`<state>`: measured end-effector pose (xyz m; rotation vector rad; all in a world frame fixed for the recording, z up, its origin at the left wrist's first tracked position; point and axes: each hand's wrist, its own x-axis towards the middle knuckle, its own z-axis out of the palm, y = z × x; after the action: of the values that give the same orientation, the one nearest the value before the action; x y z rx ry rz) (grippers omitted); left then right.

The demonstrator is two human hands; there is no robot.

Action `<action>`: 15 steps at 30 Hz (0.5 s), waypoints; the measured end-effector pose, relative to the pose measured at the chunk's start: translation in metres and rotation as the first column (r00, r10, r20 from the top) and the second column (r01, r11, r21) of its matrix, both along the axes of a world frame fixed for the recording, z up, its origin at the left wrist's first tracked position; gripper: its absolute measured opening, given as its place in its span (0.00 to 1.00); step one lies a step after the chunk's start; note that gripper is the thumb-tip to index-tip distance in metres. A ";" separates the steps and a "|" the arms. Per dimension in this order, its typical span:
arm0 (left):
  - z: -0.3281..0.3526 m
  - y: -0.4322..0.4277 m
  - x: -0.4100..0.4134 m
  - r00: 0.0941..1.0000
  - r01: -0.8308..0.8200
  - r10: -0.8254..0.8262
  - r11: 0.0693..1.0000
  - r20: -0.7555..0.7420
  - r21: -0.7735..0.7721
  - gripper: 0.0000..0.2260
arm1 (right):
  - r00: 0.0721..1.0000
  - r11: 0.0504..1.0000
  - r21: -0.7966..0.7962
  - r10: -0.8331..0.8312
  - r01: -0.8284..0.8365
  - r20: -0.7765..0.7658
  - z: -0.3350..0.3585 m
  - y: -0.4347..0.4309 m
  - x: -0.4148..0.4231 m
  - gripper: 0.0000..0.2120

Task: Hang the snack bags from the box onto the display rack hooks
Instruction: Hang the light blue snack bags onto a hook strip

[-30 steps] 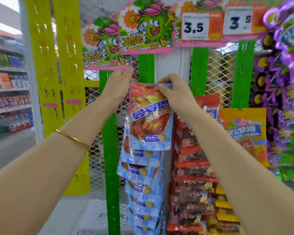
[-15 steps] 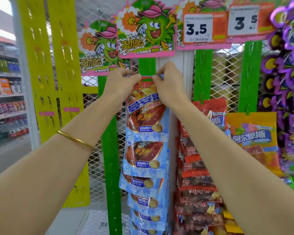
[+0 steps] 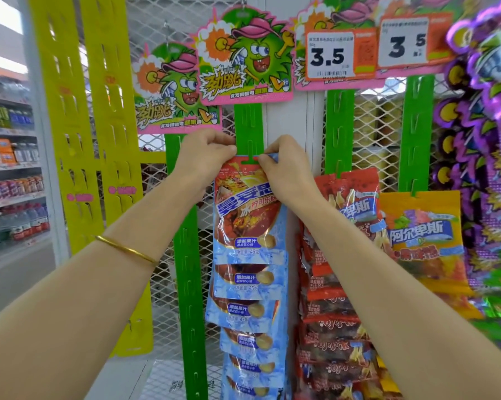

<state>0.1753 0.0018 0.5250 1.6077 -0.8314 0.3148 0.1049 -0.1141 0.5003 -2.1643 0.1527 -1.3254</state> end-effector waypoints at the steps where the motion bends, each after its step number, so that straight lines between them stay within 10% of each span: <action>1: 0.000 0.000 0.000 1.000 0.002 -0.002 1.000 0.004 -0.002 0.05 | 1.000 1.000 -0.008 -0.009 0.009 -0.004 0.000 0.000 0.000 0.04; 15: -0.048 0.012 -0.009 0.936 -0.161 0.179 0.983 0.304 -0.085 0.16 | 0.975 0.970 -0.100 -0.222 0.223 0.014 -0.016 0.009 -0.026 0.13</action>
<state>0.1663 0.0136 0.4774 1.6005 -0.9118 0.7248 0.0785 -0.1051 0.4844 -2.2826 0.3435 -1.4890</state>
